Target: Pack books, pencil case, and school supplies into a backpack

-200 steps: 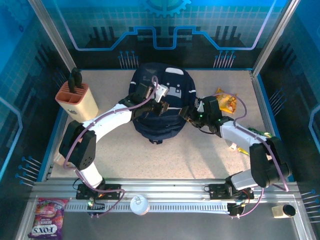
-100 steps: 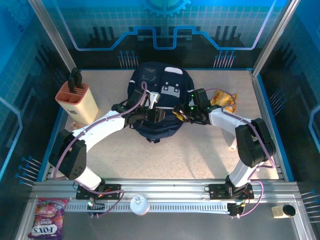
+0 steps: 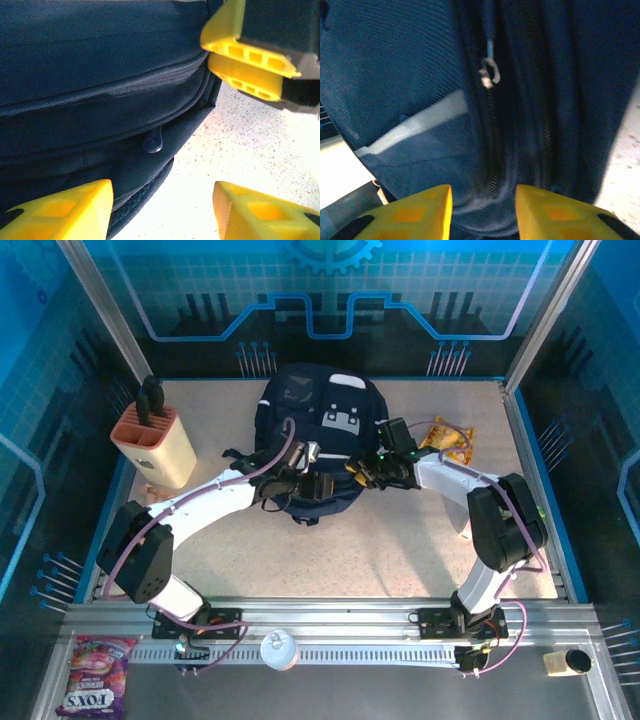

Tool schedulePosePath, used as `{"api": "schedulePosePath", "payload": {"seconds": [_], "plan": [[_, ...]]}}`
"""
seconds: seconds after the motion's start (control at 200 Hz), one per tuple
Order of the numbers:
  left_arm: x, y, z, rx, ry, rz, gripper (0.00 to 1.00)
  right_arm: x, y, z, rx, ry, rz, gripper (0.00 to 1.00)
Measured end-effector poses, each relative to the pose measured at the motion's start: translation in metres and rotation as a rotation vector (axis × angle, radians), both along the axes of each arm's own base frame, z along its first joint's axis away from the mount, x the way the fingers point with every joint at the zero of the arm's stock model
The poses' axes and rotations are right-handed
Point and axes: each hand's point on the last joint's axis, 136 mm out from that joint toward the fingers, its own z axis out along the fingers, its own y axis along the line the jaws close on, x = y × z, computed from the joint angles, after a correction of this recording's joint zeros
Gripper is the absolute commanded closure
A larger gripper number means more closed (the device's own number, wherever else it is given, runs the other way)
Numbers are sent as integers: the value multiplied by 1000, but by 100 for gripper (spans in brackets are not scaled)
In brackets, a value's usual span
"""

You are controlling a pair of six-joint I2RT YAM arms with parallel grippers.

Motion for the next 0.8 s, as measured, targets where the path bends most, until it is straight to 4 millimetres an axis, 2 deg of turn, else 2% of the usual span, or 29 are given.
{"api": "schedulePosePath", "payload": {"seconds": [0.08,0.185,0.405,0.55,0.665,0.795], "plan": [[-1,-1,-1,5,-1,-3,43,8,3,0,5,-5,-2,66],[-1,-2,-5,16,5,-3,42,7,4,-5,2,13,-3,70],[-1,-1,-17,37,28,-2,42,6,3,-6,-4,22,3,94],[-4,-3,-23,49,44,-8,41,6,4,-2,-6,15,10,99],[-7,-3,-25,59,50,-12,41,7,4,10,1,-17,18,99],[-8,-5,-26,58,55,-10,41,9,5,34,21,-74,24,100]]}}
